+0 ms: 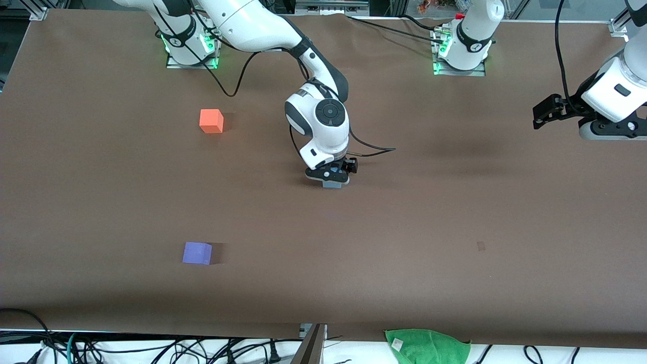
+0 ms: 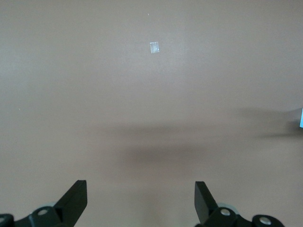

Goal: Place blue block between orange and purple blocks
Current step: 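Lift the light blue cube with the right gripper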

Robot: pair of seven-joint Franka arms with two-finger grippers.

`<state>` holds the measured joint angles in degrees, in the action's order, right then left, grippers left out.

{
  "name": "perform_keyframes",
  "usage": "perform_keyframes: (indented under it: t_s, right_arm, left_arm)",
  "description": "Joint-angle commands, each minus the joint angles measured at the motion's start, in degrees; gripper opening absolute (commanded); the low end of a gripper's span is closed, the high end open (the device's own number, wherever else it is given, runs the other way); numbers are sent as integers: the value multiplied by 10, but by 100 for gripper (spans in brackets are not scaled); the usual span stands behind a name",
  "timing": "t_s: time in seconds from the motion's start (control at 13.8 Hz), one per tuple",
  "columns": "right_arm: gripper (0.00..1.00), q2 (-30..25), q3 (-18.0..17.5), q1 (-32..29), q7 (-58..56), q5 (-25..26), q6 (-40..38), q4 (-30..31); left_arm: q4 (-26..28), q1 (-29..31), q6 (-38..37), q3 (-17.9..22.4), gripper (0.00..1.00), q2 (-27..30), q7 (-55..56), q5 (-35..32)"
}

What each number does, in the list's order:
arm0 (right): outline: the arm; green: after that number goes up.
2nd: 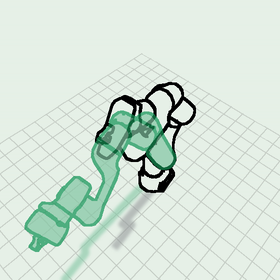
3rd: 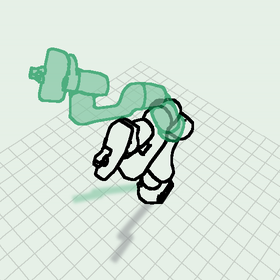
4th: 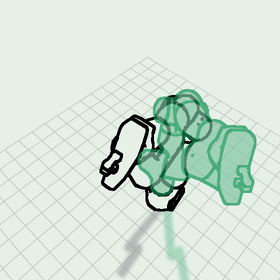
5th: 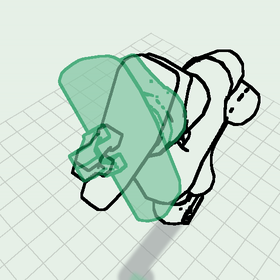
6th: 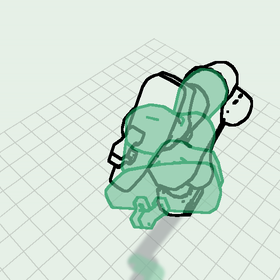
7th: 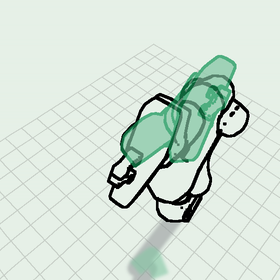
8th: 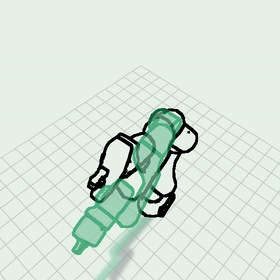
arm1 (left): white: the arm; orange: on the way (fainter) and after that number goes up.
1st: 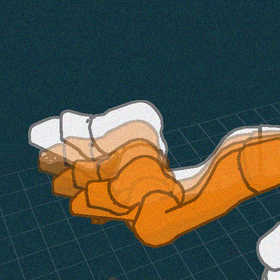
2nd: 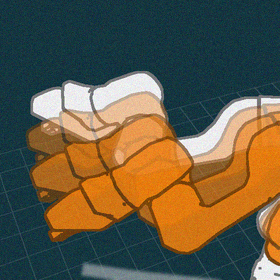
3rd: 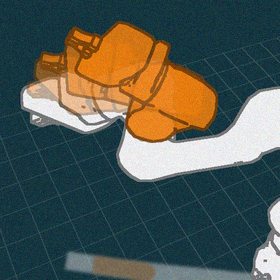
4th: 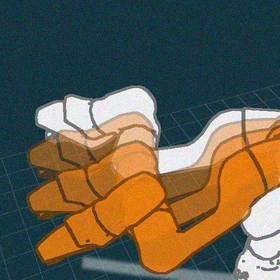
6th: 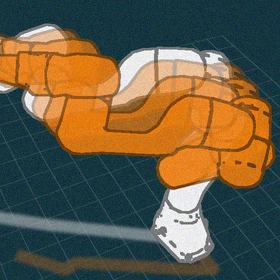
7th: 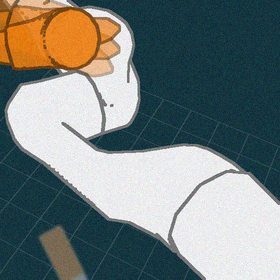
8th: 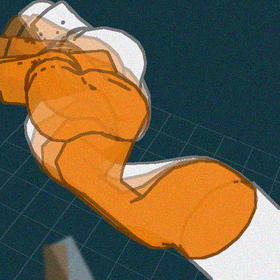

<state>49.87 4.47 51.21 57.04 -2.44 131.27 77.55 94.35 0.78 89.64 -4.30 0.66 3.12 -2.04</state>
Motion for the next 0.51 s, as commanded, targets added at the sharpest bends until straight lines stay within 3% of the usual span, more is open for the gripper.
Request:
perform_keyframes:
  t_s: [0.0, 0.22, 0.43]
  right_arm:
    - [98, 7, 6, 3, -18, 1, -5, -15]
    - [95, 7, 7, 2, -32, 1, -5, -15]
    - [85, 10, 7, 1, -52, 1, -5, -16]
  left_arm:
    - [0, 11, -7, -3, 100, 4, -10, 30]
    - [0, 15, -16, -3, 100, 3, -10, 34]
    - [0, 15, -17, -4, 100, 3, -10, 33]
